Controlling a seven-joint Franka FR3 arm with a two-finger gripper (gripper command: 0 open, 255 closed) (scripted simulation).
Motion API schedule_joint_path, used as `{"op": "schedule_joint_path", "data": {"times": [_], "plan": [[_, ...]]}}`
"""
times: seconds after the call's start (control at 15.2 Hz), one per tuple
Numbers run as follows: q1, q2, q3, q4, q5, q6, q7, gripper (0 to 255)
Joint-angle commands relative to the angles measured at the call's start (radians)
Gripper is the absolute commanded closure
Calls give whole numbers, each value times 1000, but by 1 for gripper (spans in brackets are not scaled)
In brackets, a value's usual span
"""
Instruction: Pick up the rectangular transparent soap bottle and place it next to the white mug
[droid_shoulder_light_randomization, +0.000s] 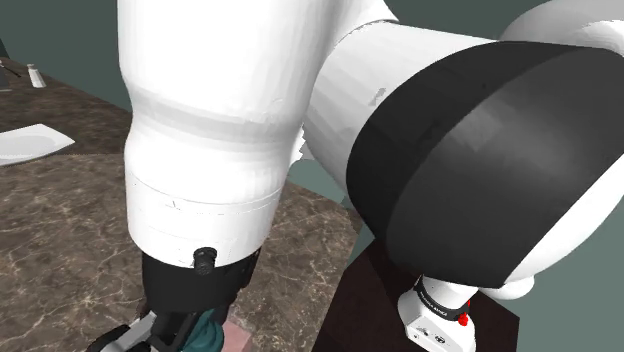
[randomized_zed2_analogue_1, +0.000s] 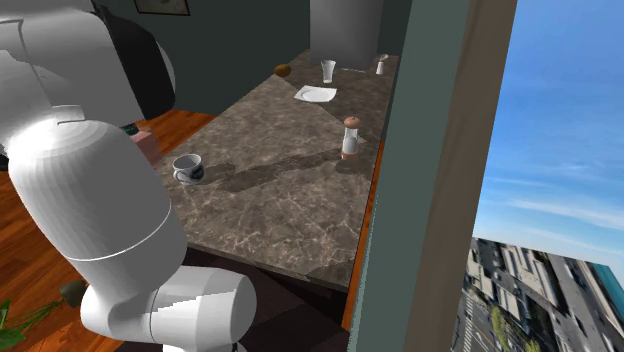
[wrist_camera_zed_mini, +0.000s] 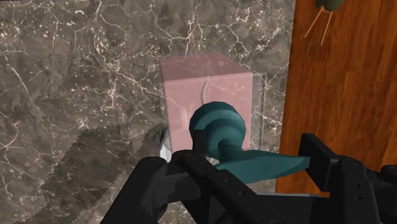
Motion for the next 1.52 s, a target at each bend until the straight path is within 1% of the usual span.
{"op": "schedule_joint_path", "data": {"times": [0.0,0.73,1.45], "plan": [[0,-2,0,-29,2,28,0,255],[4,20,4,-157,-12,173,6,255],[11,73,6,-257,-52,316,30,255]]}}
